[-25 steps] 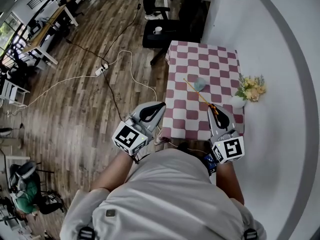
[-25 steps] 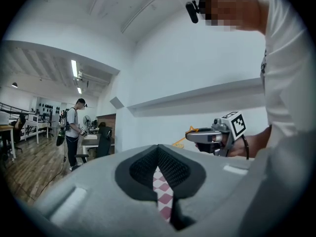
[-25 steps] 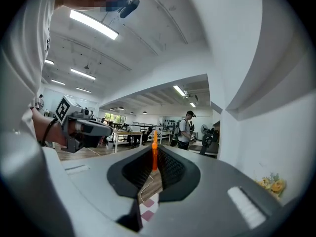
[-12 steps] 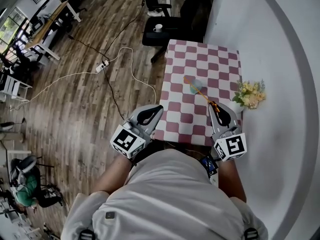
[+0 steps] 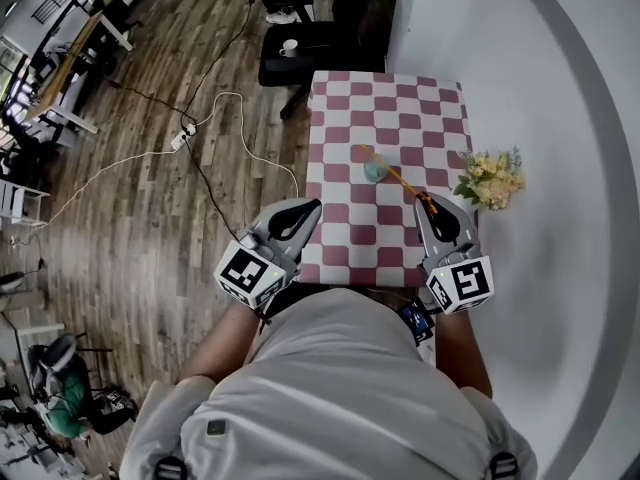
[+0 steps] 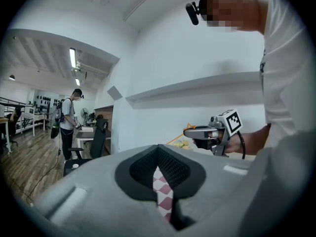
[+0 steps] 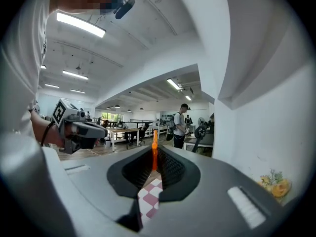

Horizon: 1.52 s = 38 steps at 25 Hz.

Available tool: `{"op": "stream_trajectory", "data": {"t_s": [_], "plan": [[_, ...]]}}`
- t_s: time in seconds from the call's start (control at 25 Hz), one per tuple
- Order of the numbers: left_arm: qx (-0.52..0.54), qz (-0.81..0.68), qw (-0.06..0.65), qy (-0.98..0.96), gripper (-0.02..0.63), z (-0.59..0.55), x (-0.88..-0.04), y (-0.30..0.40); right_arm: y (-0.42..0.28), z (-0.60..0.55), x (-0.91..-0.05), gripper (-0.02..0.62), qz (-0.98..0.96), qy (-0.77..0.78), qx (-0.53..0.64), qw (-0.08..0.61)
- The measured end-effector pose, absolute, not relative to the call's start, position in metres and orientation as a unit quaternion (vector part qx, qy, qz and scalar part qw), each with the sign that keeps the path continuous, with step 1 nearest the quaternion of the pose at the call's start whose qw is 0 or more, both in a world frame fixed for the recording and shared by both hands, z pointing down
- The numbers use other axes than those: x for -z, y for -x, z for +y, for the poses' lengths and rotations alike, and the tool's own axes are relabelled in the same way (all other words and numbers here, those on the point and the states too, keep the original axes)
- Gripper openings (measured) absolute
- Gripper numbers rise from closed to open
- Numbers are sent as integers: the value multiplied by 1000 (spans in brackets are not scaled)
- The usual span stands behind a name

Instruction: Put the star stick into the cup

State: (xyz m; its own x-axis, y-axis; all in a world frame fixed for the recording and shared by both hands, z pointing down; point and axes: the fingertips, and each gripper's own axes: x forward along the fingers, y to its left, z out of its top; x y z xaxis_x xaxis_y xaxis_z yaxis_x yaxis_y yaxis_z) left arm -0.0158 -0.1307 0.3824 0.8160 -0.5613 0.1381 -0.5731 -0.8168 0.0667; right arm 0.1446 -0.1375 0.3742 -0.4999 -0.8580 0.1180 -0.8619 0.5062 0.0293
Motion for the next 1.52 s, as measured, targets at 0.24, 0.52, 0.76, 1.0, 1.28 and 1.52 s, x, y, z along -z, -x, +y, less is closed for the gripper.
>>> {"op": "stream_trajectory", "data": {"t_s": [0.24, 0.52, 0.76, 1.0, 1.28, 1.52], "plan": [[-65, -281, 74, -955, 2, -159, -397, 15, -156, -160, -395, 28, -851, -518, -41, 77], [-74, -257, 98, -959, 1, -187, -423, 7, -161, -179, -428, 29, -836, -534, -77, 97], [-85, -243, 119, -959, 0, -207, -443, 4, -165, -193, -452, 29, -828, -541, -100, 113], [-92, -229, 137, -959, 2, -218, -459, -4, -167, -207, -480, 29, -820, -544, -126, 129], [-105, -218, 157, -958, 2, -233, -482, -9, -172, -219, -513, 29, -814, -542, -150, 148], [-117, -213, 177, -954, 2, -242, -505, -13, -174, -222, -548, 29, -807, -537, -182, 168]]}}
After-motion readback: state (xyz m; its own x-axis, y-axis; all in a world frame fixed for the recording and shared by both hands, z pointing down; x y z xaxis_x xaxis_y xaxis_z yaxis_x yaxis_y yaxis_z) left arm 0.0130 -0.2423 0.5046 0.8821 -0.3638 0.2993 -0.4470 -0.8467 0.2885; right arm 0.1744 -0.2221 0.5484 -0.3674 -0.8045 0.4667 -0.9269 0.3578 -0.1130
